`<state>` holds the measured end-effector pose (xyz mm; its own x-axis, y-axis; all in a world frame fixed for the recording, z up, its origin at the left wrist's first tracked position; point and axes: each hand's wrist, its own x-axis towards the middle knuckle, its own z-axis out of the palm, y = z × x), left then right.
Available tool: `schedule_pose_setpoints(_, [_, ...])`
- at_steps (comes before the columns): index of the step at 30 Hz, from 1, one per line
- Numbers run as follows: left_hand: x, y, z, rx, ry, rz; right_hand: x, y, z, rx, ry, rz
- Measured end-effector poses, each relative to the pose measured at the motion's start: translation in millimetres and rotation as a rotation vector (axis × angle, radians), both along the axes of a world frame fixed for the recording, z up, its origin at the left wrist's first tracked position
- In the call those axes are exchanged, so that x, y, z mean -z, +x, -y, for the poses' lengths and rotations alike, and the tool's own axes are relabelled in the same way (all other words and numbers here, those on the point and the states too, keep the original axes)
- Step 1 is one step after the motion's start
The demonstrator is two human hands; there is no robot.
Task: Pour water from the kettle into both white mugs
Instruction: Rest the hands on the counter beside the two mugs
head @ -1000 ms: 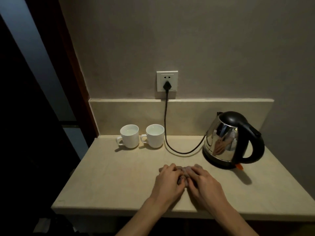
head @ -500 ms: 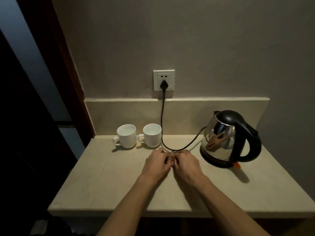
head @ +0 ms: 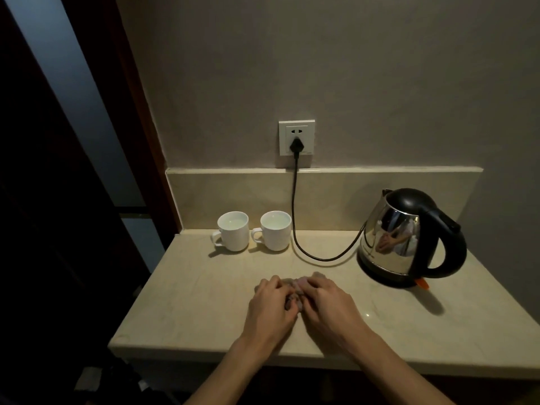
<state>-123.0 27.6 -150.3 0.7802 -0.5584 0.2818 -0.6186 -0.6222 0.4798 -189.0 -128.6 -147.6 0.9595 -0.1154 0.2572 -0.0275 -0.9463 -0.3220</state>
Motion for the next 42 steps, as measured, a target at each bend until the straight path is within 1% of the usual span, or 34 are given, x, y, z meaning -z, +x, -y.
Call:
schedule_pose_setpoints(7, [-4,-31,68,0.172,0.017,0.002,5,-51,58,0.213,-0.042,-0.015])
schedule_pose_setpoints(13, [-13,-10,107,0.273,0.118,0.055,-4,-50,80,0.312,-0.052,-0.015])
schedule_pose_setpoints(16, [-16,9,103,0.27,0.168,0.06,-8,-31,74,0.305,-0.072,-0.005])
schedule_pose_setpoints(19, [-17,29,86,0.215,0.209,0.066,-9,-5,57,0.257,-0.045,-0.013])
schedule_pose_setpoints(25, [-26,62,13,0.056,0.21,0.03,-19,52,-7,0.099,-0.003,-0.025])
schedule_pose_setpoints(28, [-26,63,-22,-0.004,0.178,0.022,-14,66,-36,0.033,0.003,-0.025])
schedule_pose_setpoints(31, [-22,53,-39,-0.023,0.132,0.017,-8,61,-45,-0.019,0.0,-0.018])
schedule_pose_setpoints(34, [-20,39,-42,-0.037,0.107,0.045,-7,48,-42,-0.033,-0.033,-0.007])
schedule_pose_setpoints(37, [-14,22,-42,-0.024,0.088,0.024,-10,28,-40,-0.045,-0.046,0.003])
schedule_pose_setpoints(39, [-13,10,-27,0.002,0.08,0.052,-12,11,-27,-0.036,-0.066,-0.013])
schedule_pose_setpoints(40, [-15,8,-25,0.011,0.079,0.036,-10,7,-23,-0.024,-0.092,-0.011])
schedule_pose_setpoints(41, [-13,0,9,0.094,0.041,0.039,-10,-12,8,0.059,-0.097,-0.002])
schedule_pose_setpoints(42, [-11,-8,39,0.154,0.069,0.046,-12,-30,33,0.142,-0.111,-0.004])
